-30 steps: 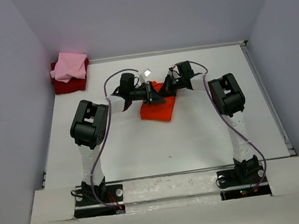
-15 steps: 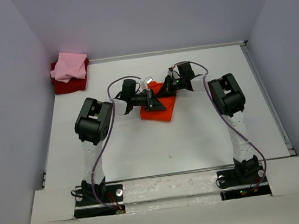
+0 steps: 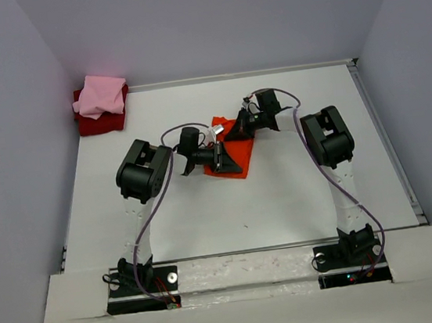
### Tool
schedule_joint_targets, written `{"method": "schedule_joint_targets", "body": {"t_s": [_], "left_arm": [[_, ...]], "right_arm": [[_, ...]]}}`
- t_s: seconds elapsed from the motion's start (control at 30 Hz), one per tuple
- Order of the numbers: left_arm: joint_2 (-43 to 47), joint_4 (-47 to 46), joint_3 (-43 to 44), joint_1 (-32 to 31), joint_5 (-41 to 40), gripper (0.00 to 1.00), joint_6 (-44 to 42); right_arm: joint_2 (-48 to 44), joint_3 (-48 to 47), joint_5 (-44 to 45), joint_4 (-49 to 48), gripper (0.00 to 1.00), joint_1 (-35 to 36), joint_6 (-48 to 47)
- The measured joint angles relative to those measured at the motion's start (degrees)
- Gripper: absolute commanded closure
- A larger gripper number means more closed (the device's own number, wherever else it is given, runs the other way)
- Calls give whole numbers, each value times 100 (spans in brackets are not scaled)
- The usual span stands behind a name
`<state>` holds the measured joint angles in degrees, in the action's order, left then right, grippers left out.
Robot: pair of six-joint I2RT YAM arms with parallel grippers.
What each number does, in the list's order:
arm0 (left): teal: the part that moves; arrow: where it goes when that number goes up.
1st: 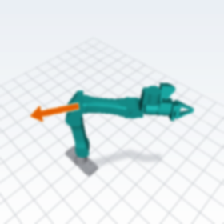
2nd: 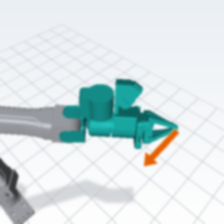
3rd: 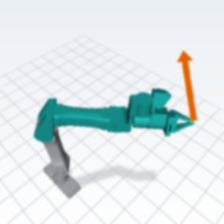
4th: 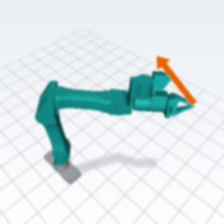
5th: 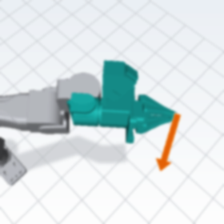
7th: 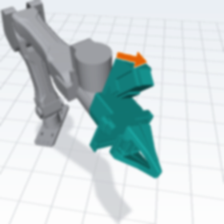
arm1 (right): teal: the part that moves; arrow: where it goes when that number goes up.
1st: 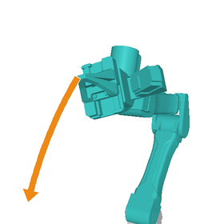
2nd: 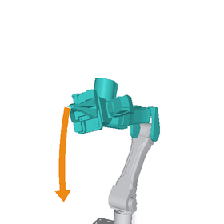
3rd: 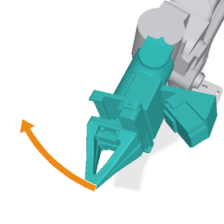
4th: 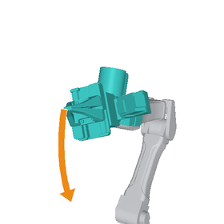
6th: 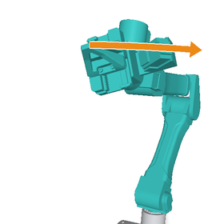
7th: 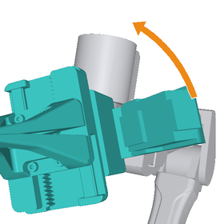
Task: Fold and stack the t-shirts
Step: Smooth out wrinkles on the folded tshirt
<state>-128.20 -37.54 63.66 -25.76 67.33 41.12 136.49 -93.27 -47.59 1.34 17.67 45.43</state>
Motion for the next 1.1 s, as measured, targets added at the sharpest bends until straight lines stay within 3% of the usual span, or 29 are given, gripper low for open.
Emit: {"method": "schedule_joint_targets", "body": {"t_s": [0.27,0.53,0.77,0.83,0.93,1.1], "left_arm": [[-22,-625,-398,-13,142,100,0],[310,-1005,-1165,-87,7,100,-26],[1220,-291,-1899,-114,-503,100,-90],[1617,289,-1777,-116,-678,100,-136],[2076,1261,-861,-129,-1049,100,-505],[2234,1858,597,-122,-1554,100,-1073]], "right_arm": [[13,-103,35,127,100,4,-66],[426,-852,-96,468,100,37,-116],[522,-1049,-96,577,100,57,-170],[522,-1051,-72,573,100,52,-177],[522,-1051,-70,570,100,50,-201],[522,-1049,-72,570,100,48,-219]]}}
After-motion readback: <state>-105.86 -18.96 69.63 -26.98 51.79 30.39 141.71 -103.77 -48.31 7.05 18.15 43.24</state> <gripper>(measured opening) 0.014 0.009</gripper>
